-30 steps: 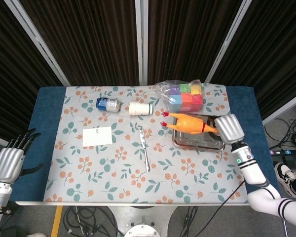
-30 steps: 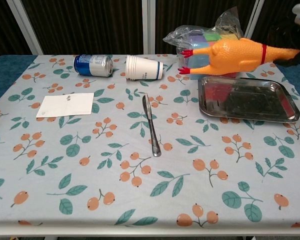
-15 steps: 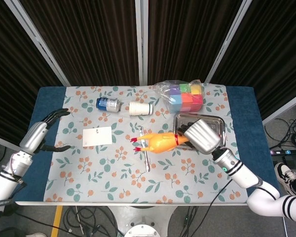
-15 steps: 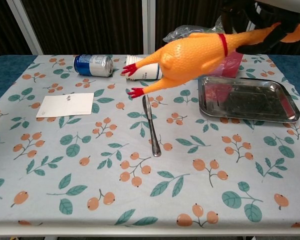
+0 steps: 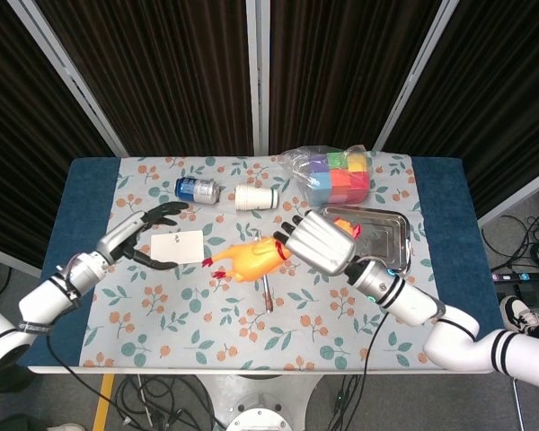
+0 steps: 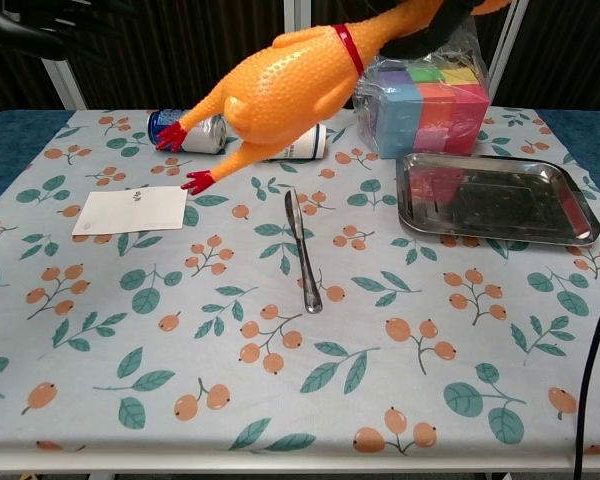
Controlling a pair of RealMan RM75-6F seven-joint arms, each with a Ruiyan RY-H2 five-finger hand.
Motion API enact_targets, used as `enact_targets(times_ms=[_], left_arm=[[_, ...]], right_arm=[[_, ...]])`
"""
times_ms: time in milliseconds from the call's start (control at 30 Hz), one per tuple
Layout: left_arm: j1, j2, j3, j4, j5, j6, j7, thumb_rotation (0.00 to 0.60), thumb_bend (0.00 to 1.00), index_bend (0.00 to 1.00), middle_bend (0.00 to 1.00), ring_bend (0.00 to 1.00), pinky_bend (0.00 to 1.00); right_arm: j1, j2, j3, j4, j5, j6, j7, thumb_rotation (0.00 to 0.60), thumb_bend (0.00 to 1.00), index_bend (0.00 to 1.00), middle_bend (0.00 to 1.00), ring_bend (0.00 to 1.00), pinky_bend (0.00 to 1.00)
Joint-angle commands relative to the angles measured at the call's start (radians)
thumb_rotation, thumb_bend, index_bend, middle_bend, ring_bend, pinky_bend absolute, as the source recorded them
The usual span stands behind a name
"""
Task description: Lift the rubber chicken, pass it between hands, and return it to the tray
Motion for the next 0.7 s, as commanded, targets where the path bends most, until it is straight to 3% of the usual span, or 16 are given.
enact_targets(times_ms=[33,333,700], left_arm=[[-0.087,-0.023,0.062,0.018,0.086,-0.028,-0.256,0.600,0.04,0.19,0.17,0.12,0.20],[-0.160,-0.090,0.148,0.084,0.129,-0.026,-0.382,0.600,0.05,0.19,0.18,0.14,0.21],[-0.212,-0.140,0.194,0.101,0.093,-0.040,-0.370,0.600,0.07,0.20,0.21,0.15,0.23]], right_arm=[[0.026,-0.009,0.014,-0.001,0.003,-0.023,-0.035,0.600,0.61,0.84,0.70,0.69,0.89],[0.082,-0.046,0.015,0.011,0.011,-0.066,-0.103,0.600,0.61,0.84,0.70,0.69,0.89],[0.118,-0.104,-0.006,0.035,0.017,-0.085,-0.138,0.600,0.62,0.85,0.70,0.69,0.89]])
